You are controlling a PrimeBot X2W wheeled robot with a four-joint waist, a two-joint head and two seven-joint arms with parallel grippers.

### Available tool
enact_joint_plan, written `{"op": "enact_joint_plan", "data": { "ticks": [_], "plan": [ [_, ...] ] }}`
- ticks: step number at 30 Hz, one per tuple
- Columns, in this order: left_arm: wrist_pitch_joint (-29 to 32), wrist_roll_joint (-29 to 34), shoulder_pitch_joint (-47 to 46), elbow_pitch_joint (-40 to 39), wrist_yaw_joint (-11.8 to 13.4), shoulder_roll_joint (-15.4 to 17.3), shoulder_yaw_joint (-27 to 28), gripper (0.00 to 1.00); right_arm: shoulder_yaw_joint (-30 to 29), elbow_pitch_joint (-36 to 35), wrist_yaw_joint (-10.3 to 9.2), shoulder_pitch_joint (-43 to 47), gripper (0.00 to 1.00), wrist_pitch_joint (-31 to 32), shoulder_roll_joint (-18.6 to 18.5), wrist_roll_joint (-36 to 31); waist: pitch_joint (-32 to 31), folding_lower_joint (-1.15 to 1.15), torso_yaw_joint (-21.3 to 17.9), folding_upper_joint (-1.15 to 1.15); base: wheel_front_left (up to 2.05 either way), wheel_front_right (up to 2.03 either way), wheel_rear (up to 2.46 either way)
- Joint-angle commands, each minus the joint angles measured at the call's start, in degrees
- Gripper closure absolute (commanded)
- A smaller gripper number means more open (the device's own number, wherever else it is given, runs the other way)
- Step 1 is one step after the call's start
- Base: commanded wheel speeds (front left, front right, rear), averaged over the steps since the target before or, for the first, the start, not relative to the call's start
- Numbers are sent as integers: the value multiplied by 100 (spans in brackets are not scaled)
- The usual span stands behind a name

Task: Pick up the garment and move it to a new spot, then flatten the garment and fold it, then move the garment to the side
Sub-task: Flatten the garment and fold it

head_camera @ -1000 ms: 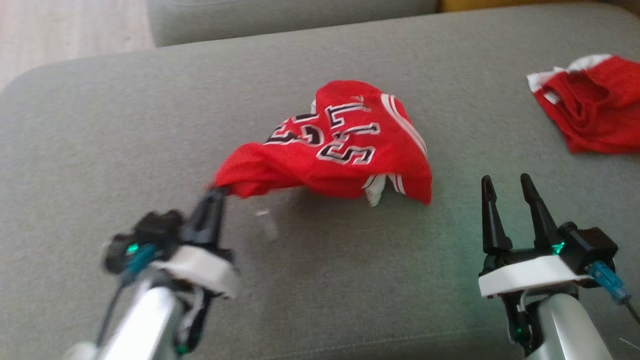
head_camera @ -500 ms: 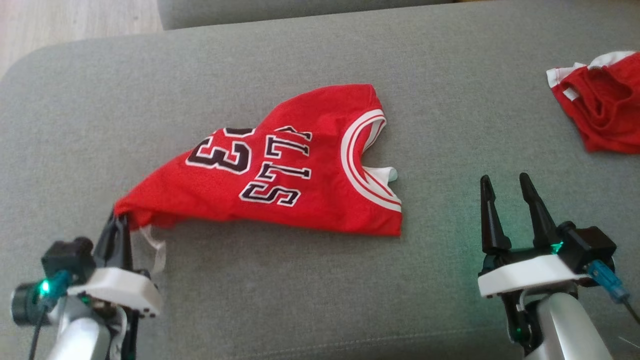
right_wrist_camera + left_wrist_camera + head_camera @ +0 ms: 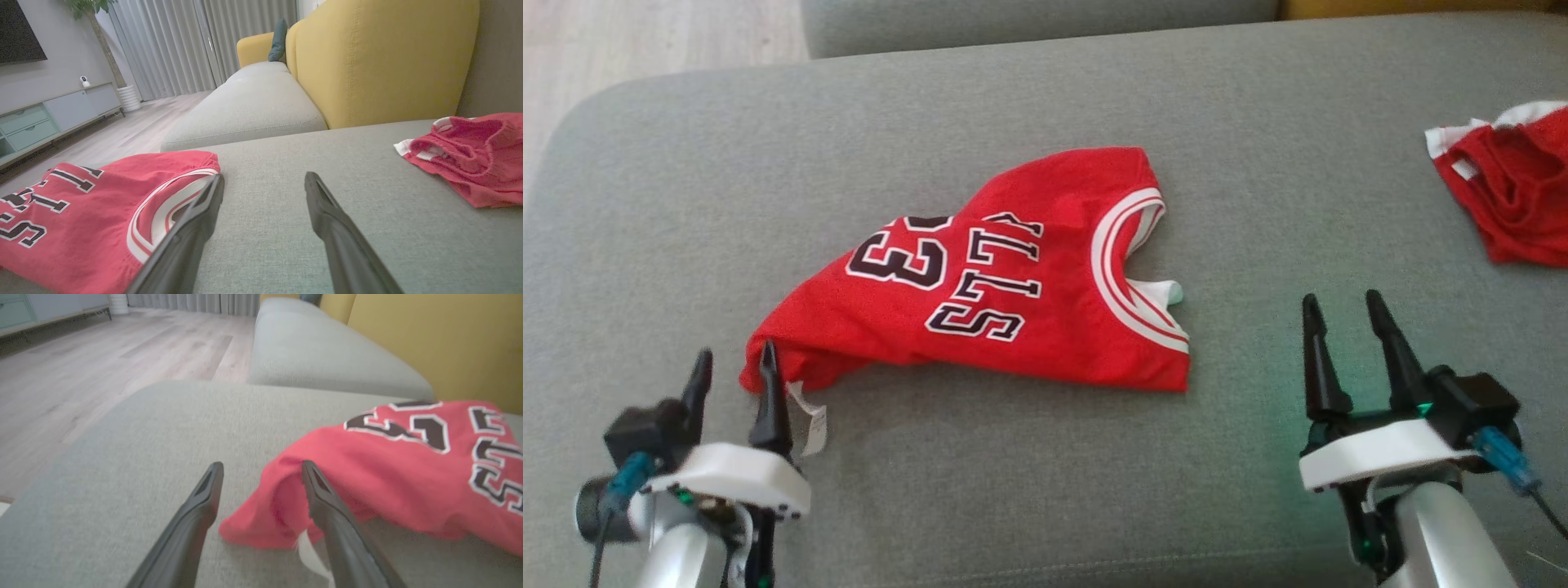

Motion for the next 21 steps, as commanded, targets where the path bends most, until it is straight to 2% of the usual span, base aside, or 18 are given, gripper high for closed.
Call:
{"op": "enact_joint_plan", "data": {
  "ticks": [1, 9, 17, 21],
  "plan": [
    [-71, 84, -145, -315, -35, 30, 307, 0, 187, -128, 37, -151, 0, 40, -22, -49, -32, 0, 63, 0, 0, 0, 0],
    [-73, 396, 121, -898, -317, -507, 232, 0, 632, 86, 37, -143, 0, 329, -22, -8, 32, 0, 344, 0, 0, 0, 0],
    [-74, 598, 93, -931, -534, -771, 90, 0, 1165, 366, 37, -253, 0, 492, -22, -24, 155, 0, 540, 0, 0, 0, 0],
    [-74, 673, 49, -933, -617, -874, 33, 0, 1264, 603, 37, -489, 0, 496, -22, -297, 227, 0, 650, 0, 0, 0, 0]
  ]
}}
